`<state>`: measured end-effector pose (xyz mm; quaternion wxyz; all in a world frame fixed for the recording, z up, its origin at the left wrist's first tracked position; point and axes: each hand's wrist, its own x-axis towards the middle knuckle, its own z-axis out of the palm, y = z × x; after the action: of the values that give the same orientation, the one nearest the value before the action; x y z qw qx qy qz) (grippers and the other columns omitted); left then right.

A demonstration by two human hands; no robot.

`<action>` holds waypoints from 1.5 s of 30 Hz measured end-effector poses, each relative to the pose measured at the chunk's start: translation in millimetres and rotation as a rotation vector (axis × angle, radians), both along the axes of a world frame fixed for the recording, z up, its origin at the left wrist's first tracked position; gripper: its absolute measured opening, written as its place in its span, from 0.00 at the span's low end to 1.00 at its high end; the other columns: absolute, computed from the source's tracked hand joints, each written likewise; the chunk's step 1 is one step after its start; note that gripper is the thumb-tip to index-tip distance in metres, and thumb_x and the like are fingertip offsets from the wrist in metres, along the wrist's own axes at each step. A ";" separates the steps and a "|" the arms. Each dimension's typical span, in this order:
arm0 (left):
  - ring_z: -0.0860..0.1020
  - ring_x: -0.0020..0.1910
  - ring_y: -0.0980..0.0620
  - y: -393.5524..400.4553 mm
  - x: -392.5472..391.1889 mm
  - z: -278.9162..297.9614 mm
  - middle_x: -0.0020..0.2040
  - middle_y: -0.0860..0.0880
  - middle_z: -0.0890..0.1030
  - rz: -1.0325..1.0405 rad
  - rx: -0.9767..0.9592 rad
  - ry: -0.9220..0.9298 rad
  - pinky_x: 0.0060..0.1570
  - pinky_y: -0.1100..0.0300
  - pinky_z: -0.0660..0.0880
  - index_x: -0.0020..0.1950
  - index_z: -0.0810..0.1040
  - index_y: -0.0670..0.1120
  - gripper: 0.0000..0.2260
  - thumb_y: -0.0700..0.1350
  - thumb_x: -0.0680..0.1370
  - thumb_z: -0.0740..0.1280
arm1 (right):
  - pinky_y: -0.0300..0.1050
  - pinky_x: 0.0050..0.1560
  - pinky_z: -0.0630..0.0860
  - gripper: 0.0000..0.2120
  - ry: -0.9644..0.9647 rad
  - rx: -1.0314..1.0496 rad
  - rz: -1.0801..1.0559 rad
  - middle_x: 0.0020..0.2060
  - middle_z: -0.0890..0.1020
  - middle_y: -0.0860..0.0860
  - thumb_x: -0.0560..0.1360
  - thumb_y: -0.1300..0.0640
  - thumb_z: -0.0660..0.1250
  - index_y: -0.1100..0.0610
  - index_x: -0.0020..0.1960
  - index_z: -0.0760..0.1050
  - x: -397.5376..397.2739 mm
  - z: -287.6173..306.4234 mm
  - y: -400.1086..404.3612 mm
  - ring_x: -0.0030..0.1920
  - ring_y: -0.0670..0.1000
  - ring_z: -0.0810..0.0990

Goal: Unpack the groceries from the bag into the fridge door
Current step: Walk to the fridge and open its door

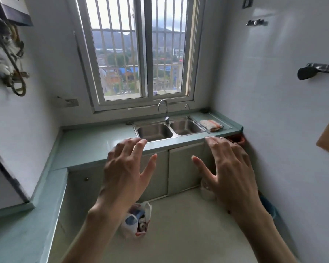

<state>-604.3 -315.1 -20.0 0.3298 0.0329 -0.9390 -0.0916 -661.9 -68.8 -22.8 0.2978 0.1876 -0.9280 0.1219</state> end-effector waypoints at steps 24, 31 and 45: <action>0.76 0.68 0.48 206.3 -315.7 7.0 0.67 0.50 0.79 -0.567 0.032 0.095 0.67 0.51 0.71 0.70 0.76 0.49 0.21 0.59 0.83 0.61 | 0.48 0.74 0.68 0.34 0.067 -0.069 -0.459 0.73 0.76 0.52 0.82 0.32 0.55 0.53 0.78 0.69 -196.0 5.8 207.5 0.73 0.52 0.74; 0.76 0.65 0.46 282.7 -363.2 6.3 0.67 0.50 0.79 -0.712 0.015 0.057 0.64 0.49 0.74 0.71 0.76 0.49 0.22 0.60 0.83 0.61 | 0.46 0.72 0.67 0.36 0.065 -0.072 -0.627 0.73 0.76 0.52 0.82 0.30 0.52 0.53 0.78 0.68 -201.6 -0.4 267.9 0.73 0.52 0.74; 0.75 0.69 0.47 458.4 -480.8 -8.3 0.69 0.50 0.78 -1.091 0.040 0.041 0.67 0.50 0.73 0.72 0.76 0.48 0.22 0.59 0.84 0.60 | 0.55 0.71 0.72 0.32 0.168 -0.016 -1.000 0.68 0.80 0.53 0.83 0.34 0.56 0.57 0.74 0.74 -250.0 -18.8 385.5 0.69 0.55 0.78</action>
<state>-1085.1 143.4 -28.3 0.2522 -0.4545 -0.8112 -0.2678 -911.9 316.6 -41.6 0.3949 -0.2730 -0.8761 -0.0440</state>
